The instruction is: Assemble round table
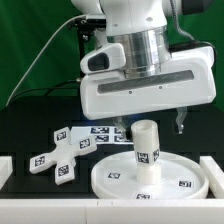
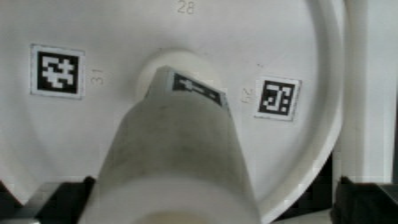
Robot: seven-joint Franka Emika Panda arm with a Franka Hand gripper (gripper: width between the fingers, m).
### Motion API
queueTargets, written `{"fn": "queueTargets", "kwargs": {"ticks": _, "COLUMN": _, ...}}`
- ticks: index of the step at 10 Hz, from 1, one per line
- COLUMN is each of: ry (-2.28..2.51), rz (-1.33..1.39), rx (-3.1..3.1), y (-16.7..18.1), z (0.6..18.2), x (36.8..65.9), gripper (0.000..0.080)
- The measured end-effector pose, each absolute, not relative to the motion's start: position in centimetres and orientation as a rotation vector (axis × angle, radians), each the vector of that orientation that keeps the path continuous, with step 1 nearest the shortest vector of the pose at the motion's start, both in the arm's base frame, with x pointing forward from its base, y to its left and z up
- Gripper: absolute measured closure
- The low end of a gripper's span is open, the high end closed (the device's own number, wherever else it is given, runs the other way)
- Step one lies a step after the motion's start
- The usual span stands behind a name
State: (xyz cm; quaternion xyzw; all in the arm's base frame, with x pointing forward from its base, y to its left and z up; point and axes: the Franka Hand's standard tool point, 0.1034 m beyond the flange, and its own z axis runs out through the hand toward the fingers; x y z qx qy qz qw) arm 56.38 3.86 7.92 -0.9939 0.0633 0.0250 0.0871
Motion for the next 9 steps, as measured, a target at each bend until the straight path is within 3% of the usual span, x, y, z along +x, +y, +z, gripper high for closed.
{"fn": "queueTargets", "kwargs": {"ticks": 1, "ry": 0.190, "rz": 0.092, "rx": -2.965, "y": 4.1, "z": 7.1, "x": 55.4, "gripper": 0.0150}}
{"fn": "queueTargets", "kwargs": {"ticks": 3, "ry": 0.194, "rz": 0.078, "rx": -2.966, "y": 4.0, "z": 7.4, "x": 55.8, "gripper": 0.0393}}
{"fn": "queueTargets", "kwargs": {"ticks": 4, "ry": 0.198, "rz": 0.093, "rx": -2.965, "y": 3.8, "z": 7.4, "x": 55.4, "gripper": 0.0393}}
{"fn": "queueTargets", "kwargs": {"ticks": 5, "ry": 0.195, "rz": 0.123, "rx": -2.961, "y": 3.9, "z": 7.3, "x": 55.0, "gripper": 0.0596}}
{"fn": "queueTargets", "kwargs": {"ticks": 6, "ry": 0.194, "rz": 0.137, "rx": -2.959, "y": 4.0, "z": 7.2, "x": 54.7, "gripper": 0.0724}}
{"fn": "queueTargets", "kwargs": {"ticks": 9, "ry": 0.193, "rz": 0.147, "rx": -2.958, "y": 4.0, "z": 7.1, "x": 54.6, "gripper": 0.0794}}
